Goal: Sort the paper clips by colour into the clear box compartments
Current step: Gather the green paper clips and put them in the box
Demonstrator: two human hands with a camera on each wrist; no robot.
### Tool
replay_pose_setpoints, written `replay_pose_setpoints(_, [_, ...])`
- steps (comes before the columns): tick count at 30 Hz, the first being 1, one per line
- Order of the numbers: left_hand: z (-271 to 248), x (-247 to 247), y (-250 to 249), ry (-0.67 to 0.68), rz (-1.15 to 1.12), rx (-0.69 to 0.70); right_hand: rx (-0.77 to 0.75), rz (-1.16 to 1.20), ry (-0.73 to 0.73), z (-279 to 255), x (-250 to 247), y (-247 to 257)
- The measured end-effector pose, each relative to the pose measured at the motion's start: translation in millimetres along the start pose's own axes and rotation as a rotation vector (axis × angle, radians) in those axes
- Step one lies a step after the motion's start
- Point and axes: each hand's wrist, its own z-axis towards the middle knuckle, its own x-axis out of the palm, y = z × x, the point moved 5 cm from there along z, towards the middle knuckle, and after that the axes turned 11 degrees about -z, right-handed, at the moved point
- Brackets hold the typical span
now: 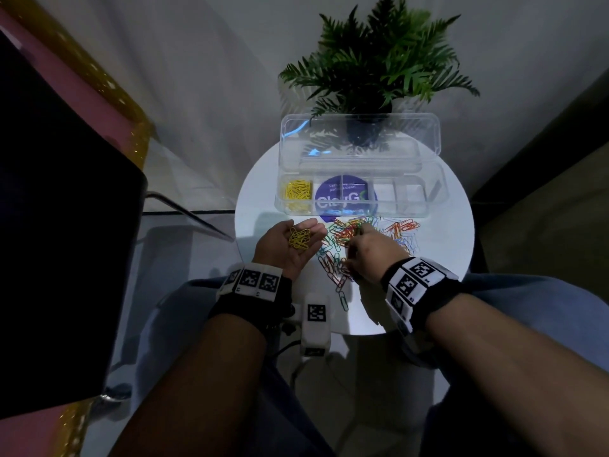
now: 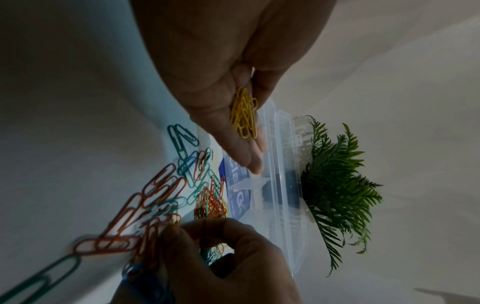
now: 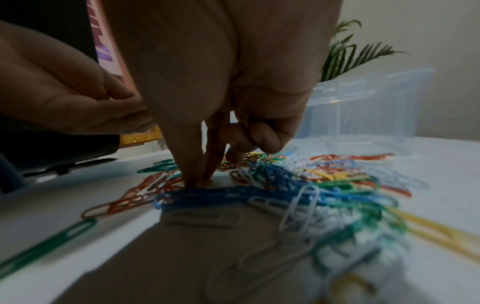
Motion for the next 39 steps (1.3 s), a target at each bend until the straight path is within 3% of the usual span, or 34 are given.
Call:
replay_pose_setpoints(3, [0, 1, 0, -0.010, 0.013, 0.002, -0.044, -0.069, 0.036, 0, 2, 5])
replay_pose_setpoints(8, [-1, -1, -1, -0.011, 0.013, -0.001, -0.099, -0.114, -0.086, 0, -12, -3])
replay_pose_setpoints(13, [-1, -1, -1, -0.010, 0.013, 0.005, -0.210, -0.198, 0.027, -6, -9, 5])
replay_pose_setpoints(15, [-1, -1, -1, -0.013, 0.011, 0.008, -0.248, -0.134, -0.008, -12, -10, 12])
replay_pose_setpoints(20, [-1, -1, -2, -0.016, 0.012, 0.012, -0.059, 0.259, -0.248, -16, -36, -6])
replay_pose_setpoints(23, [-1, -3, -3, -0.018, 0.015, 0.016, -0.024, 0.226, -0.324, -7, -45, -18])
replay_pose_setpoints(29, [0, -2, -3, -0.024, 0.030, 0.030, -0.137, -0.032, -0.093, 17, -30, -10])
replay_pose_setpoints(39, [1, -2, -5, -0.011, 0.031, 0.035, -0.169, -0.133, -0.043, 28, -19, 2])
